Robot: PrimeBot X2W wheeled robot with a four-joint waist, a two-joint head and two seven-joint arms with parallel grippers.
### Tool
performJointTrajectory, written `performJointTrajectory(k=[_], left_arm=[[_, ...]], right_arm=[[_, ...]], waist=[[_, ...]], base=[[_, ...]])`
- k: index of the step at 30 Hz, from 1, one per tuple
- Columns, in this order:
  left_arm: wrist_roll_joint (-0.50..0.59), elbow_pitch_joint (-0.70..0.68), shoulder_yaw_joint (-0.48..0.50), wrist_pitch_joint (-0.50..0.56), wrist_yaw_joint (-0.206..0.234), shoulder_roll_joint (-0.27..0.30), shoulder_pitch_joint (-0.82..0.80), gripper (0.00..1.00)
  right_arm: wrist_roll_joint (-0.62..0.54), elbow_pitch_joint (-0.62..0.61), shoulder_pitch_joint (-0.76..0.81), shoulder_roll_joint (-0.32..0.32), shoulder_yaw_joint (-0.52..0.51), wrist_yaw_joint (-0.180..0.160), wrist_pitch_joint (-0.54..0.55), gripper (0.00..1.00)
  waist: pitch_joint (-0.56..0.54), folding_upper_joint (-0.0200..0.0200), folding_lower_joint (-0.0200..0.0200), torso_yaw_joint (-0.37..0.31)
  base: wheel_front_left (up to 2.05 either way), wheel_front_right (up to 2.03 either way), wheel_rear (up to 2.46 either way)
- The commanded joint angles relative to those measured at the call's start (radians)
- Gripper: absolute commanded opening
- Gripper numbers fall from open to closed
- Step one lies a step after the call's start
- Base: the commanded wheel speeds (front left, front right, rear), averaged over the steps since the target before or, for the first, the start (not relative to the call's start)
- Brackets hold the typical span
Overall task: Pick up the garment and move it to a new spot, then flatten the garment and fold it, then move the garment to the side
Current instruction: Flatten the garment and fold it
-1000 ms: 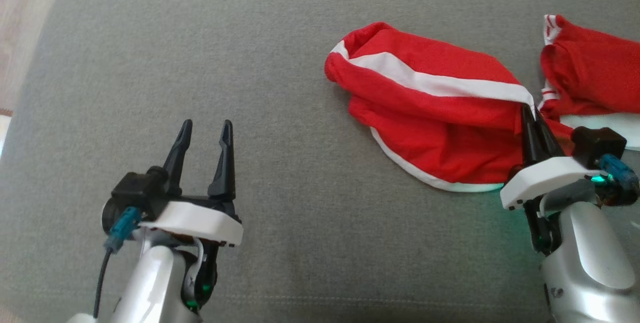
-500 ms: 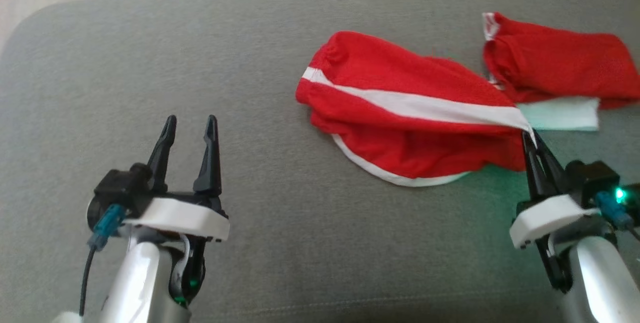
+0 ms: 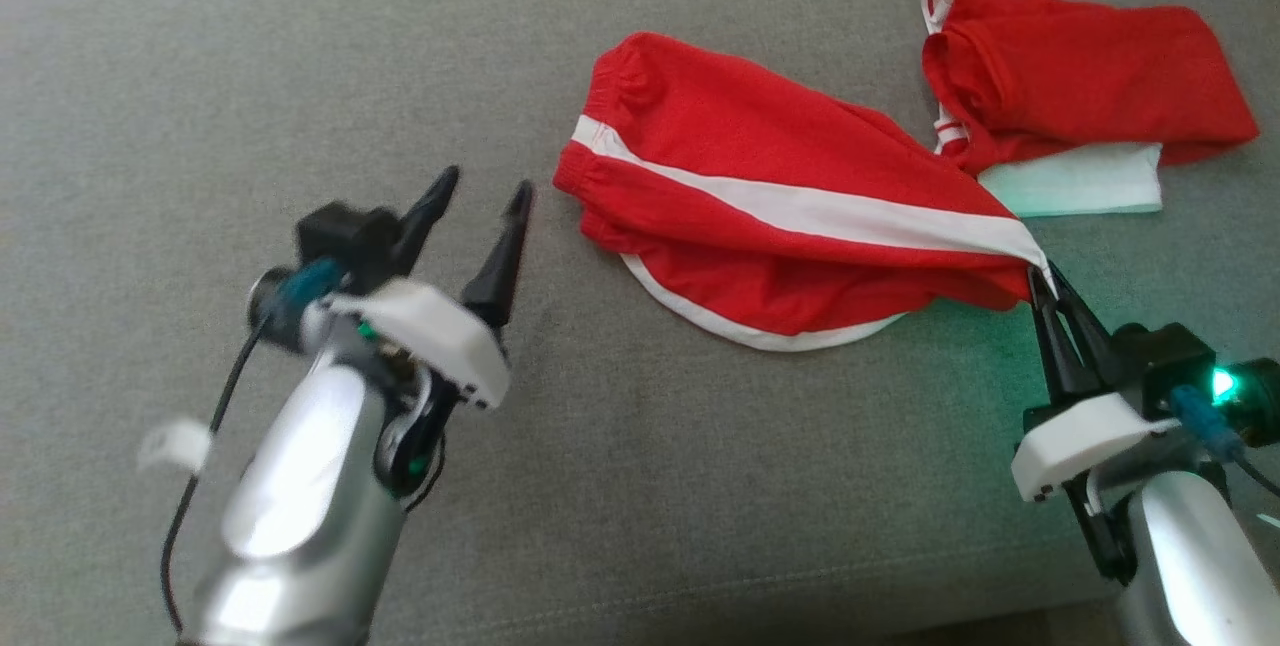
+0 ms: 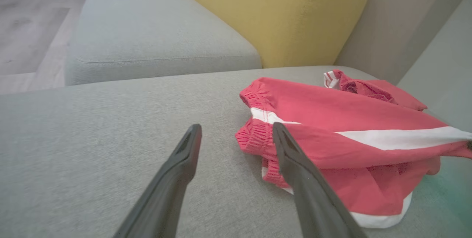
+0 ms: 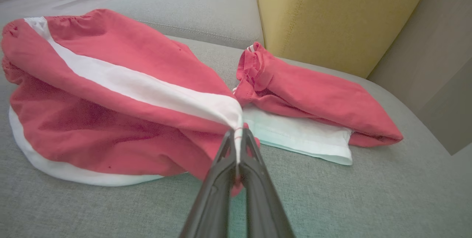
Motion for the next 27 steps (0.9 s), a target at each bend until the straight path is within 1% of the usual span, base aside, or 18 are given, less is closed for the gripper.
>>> performJointTrajectory(k=[1, 3, 7, 11, 16, 21, 27], left_arm=[[-0.03, -0.014, -0.011, 0.022, -0.005, 0.029, -0.075, 1.0], [-0.065, 0.009, -0.065, 0.055, -0.005, 0.046, -0.119, 1.0], [-0.134, 0.057, -0.114, 0.103, -0.006, 0.061, -0.204, 1.0], [-0.195, 0.107, -0.143, 0.148, -0.006, 0.057, -0.277, 1.0], [-0.225, 0.204, -0.179, 0.2, -0.006, 0.051, -0.359, 1.0], [-0.246, 0.265, -0.214, 0.216, -0.006, 0.044, -0.405, 1.0], [-0.283, 0.304, -0.27, 0.212, -0.006, 0.042, -0.433, 1.0]], right_arm=[[-0.013, -0.02, -0.041, -0.005, 0.023, -0.001, -0.016, 0.0], [-0.017, -0.013, -0.052, -0.002, 0.027, -0.001, -0.024, 0.0], [-0.024, 0.002, -0.07, 0.005, 0.031, -0.001, -0.037, 0.0], [-0.028, 0.015, -0.081, 0.013, 0.033, -0.001, -0.046, 0.0], [-0.032, 0.026, -0.094, 0.019, 0.037, -0.001, -0.057, 0.0], [-0.034, 0.035, -0.106, 0.024, 0.043, -0.001, -0.062, 0.0], [-0.034, 0.046, -0.116, 0.028, 0.045, -0.001, -0.068, 0.0]], waist=[[0.012, 0.0, 0.0, -0.008], [0.022, 0.0, 0.0, -0.014], [0.04, 0.0, 0.0, -0.024], [0.054, 0.0, 0.0, -0.032], [0.071, 0.0, 0.0, -0.043], [0.084, 0.0, 0.0, -0.054], [0.096, 0.0, 0.0, -0.068]], base=[[0.0, 0.0, 0.0], [0.0, 0.0, 0.0], [0.0, 0.0, 0.0], [0.0, 0.0, 0.0], [0.0, 0.0, 0.0], [0.0, 0.0, 0.0], [0.0, 0.0, 0.0]])
